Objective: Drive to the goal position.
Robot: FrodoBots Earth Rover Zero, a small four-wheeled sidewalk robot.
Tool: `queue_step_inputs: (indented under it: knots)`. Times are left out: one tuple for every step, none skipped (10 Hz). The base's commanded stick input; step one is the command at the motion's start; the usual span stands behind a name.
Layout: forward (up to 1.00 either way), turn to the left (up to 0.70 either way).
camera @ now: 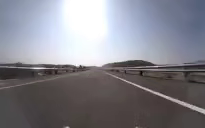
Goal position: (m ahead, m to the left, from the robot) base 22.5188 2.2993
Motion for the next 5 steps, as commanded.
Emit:
queue_step_inputs:
  knots:
    - [1.0,0.0]
    - [1.0,0.0]
    - [1.0,0.0]
    - [1.0,0.0]
    - [1.0,0.0]
